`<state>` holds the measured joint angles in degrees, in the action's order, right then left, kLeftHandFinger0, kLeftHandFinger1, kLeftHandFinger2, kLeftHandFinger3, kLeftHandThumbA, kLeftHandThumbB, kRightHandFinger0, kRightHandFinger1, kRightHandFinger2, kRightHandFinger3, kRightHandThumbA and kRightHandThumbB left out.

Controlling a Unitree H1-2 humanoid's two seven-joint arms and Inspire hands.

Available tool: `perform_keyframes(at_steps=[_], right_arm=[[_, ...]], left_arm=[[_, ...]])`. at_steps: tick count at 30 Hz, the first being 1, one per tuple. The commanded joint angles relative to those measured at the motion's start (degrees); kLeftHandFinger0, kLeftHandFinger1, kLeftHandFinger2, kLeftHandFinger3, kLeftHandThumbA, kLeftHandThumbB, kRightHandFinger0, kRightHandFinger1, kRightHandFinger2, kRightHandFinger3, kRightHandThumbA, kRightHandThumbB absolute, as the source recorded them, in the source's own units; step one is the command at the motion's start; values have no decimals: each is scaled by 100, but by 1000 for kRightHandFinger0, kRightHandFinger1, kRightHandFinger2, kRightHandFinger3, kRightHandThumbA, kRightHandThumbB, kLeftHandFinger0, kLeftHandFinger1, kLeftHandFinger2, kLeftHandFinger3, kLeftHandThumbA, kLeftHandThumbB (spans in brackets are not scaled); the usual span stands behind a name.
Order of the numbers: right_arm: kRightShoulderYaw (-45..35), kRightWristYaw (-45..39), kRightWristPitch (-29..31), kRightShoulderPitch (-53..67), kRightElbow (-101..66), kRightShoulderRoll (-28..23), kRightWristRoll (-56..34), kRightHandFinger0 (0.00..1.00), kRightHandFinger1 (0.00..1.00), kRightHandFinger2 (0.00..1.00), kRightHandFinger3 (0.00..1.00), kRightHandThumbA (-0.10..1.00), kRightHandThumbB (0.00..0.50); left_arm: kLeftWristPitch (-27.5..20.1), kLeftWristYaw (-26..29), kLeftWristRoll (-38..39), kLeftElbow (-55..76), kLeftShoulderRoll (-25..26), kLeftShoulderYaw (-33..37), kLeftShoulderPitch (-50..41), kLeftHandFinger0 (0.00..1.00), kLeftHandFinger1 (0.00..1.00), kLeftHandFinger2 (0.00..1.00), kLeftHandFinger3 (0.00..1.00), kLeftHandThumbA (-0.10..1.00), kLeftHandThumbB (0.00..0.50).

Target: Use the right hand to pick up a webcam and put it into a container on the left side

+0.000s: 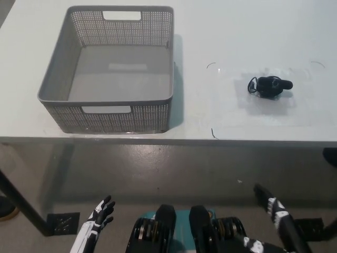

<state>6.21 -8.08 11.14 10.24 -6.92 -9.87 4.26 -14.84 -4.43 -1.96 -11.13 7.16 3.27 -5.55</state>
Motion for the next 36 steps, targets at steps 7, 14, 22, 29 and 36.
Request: perform_keyframes(at_steps=[7, 14, 22, 29, 36], right_arm=[[-204, -268, -1269, -86, -2603, -586, 300, 1000, 1000, 1000, 1000, 866, 221], [-439, -577, -2052, -1028, -3294, -1097, 1340, 1000, 1000, 1000, 1000, 843, 360], [57, -1070, -3079, -2962, -2354, -1567, 2313, 1000, 1000, 1000, 1000, 869, 414], [555, -1131, -3139, -4595, -427, -1679, 2641, 1000, 1000, 1000, 1000, 929, 415], [1060, -1193, -3019, -5929, 1576, -1582, 2764, 1000, 1000, 1000, 1000, 945, 467]], left_arm=[[-291, -35, -12, 62, 49, -13, -92, 1000, 1000, 1000, 1000, 1000, 49], [-324, 12, -15, 81, 0, -28, -281, 1000, 1000, 1000, 1000, 1000, 42], [-417, 8, -64, 8, 6, -24, -376, 1000, 1000, 1000, 1000, 1000, 54], [-411, 23, -89, -16, -1, -35, -393, 1000, 1000, 1000, 1000, 1000, 58], [-423, 57, -147, -13, 4, -45, -433, 1000, 1000, 1000, 1000, 1000, 63]])
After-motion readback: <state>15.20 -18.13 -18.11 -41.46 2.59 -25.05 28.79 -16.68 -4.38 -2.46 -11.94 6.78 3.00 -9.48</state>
